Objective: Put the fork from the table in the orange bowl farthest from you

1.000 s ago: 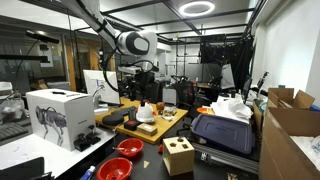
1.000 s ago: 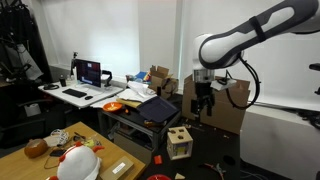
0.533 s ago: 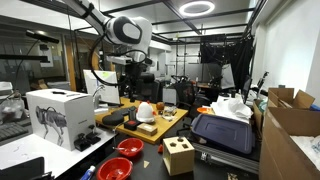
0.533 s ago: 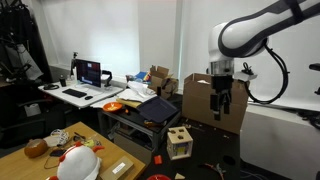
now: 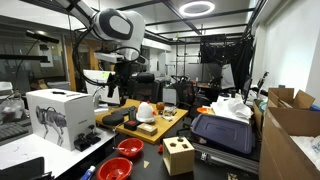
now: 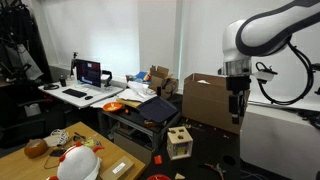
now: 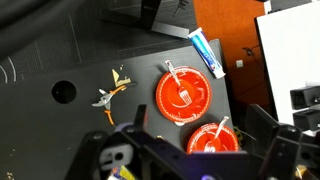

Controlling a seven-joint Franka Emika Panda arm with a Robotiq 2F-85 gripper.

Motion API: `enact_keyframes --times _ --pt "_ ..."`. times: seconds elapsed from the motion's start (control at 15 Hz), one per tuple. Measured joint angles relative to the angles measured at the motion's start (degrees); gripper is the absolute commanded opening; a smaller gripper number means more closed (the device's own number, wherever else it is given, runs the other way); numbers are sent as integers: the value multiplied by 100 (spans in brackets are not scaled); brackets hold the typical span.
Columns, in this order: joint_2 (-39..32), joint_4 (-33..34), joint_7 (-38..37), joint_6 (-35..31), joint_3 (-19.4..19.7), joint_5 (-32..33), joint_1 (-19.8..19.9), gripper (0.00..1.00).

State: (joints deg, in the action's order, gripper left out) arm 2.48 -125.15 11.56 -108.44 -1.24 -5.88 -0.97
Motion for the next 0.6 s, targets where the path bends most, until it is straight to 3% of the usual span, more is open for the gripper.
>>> enact_keyframes --times 0.6 --pt "236 -289 76 0 81 -3 0 100"
